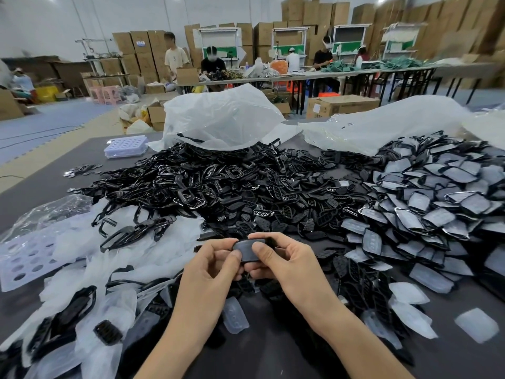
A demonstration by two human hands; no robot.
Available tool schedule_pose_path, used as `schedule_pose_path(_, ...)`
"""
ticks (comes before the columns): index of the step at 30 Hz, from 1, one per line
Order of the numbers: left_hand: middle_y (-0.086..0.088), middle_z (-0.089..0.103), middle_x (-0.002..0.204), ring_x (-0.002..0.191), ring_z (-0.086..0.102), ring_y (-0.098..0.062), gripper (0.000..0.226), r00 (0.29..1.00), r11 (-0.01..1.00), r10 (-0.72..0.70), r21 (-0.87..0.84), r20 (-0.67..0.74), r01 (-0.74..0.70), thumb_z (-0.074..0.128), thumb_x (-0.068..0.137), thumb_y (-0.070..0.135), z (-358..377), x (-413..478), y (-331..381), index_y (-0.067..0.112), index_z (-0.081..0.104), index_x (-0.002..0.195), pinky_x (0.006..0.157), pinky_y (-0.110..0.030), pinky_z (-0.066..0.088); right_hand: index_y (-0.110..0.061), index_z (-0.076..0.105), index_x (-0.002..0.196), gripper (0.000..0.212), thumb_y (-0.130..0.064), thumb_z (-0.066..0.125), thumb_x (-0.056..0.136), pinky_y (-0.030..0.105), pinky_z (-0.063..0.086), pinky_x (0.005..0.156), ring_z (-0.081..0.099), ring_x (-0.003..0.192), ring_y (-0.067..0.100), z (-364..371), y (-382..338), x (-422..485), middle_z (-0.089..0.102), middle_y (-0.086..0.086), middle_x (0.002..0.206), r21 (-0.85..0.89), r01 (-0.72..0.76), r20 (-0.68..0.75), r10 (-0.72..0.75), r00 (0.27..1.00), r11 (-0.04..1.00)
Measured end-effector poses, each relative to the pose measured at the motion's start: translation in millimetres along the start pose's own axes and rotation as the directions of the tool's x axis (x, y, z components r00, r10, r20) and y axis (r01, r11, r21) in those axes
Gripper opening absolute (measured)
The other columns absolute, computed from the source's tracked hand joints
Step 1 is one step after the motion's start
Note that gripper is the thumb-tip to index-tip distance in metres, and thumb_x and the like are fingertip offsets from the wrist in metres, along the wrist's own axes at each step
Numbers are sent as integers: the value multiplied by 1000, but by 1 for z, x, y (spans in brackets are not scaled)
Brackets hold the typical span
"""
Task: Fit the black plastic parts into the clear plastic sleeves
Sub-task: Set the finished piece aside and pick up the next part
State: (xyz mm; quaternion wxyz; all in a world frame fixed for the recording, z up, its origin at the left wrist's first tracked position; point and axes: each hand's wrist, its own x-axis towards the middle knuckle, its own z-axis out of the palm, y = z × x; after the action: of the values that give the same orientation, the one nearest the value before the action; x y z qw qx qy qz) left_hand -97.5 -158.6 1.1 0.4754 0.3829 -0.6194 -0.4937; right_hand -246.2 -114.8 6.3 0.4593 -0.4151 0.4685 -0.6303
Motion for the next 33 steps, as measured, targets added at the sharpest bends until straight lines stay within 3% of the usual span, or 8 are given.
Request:
schedule_pose_path(5,3,66,68,66,65,-11,12,999,999,49,-2,-8,-49,62,96,13,2,-2,0,24,66,97,67,-15,51,-17,75,106,20,-9,57,102,22,58,71,75,79,21,0,0,1,78,14,86,56,-31,4,30,1000,998)
schedule_pose_path(17,5,66,66,64,63,-6,21,995,995,100,17,23,-101,63,95,11,5,-6,2,30,69,91,65,-14,50,-11,75,99,17,-7,59,100,23,57,61,71,67,19,2,0,5,74,13,83,263,-152,49,144,988,953)
schedule_pose_path(20,-2,68,70,64,63,-5,27,992,992,120,41,41,-122,63,95,11,7,-8,3,37,69,89,64,-13,49,-12,75,95,16,-6,61,98,24,57,61,70,64,21,2,1,4,73,14,81,247,-154,71,141,987,957)
schedule_pose_path(25,1,73,79,73,69,-8,28,986,985,152,71,67,-157,62,95,16,7,-10,2,43,71,97,68,-15,52,-8,69,97,4,-6,65,96,26,58,62,70,64,21,-1,0,4,74,13,80,186,-167,83,154,985,968)
schedule_pose_path(29,15,71,97,95,68,-2,36,950,912,295,267,100,-311,58,98,12,5,-10,2,44,71,107,78,-7,46,-9,64,91,6,-6,66,95,25,56,62,71,67,20,-2,-2,2,73,11,79,106,-184,89,175,981,977)
schedule_pose_path(33,16,63,95,93,65,-6,28,916,834,369,380,157,-401,52,100,26,2,-13,4,42,64,119,78,-8,43,-10,58,84,14,-6,66,94,26,54,60,67,64,18,-1,-6,0,68,10,74,49,-173,64,170,983,984)
